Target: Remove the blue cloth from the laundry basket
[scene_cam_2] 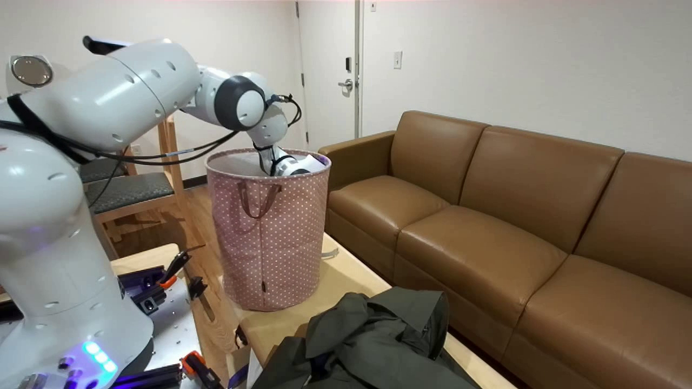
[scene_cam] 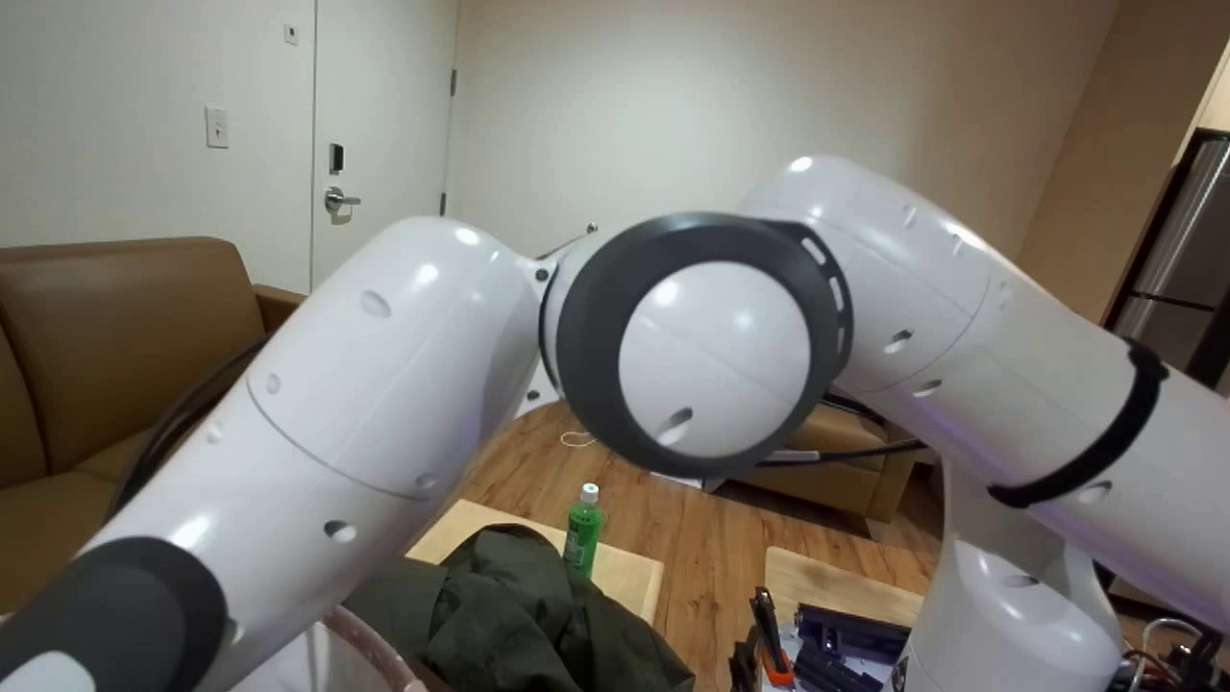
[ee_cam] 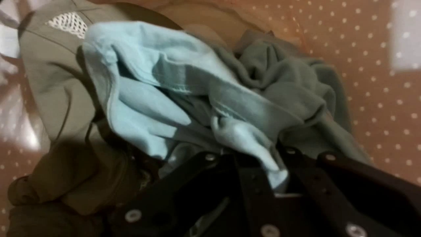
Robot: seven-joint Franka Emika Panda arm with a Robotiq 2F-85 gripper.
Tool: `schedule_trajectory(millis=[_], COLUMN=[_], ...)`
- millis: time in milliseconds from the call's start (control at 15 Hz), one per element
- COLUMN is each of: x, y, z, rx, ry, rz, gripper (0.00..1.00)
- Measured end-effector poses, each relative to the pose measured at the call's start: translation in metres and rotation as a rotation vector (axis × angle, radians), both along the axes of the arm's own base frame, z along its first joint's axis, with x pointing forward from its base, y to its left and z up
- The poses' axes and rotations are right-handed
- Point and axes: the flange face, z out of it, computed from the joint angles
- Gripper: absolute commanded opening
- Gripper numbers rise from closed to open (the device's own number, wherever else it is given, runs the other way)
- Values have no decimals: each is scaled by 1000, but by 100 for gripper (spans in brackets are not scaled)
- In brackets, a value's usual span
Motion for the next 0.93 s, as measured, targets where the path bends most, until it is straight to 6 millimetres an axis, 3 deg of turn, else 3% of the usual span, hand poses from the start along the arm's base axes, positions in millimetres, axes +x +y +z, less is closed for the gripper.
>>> schedule_trajectory(millis=[400,933], x=[-19,-59], y=[-10,-58], z=[73,175], rx=[23,2], ry=[-74,-190], rz=[47,42], gripper=[3,3])
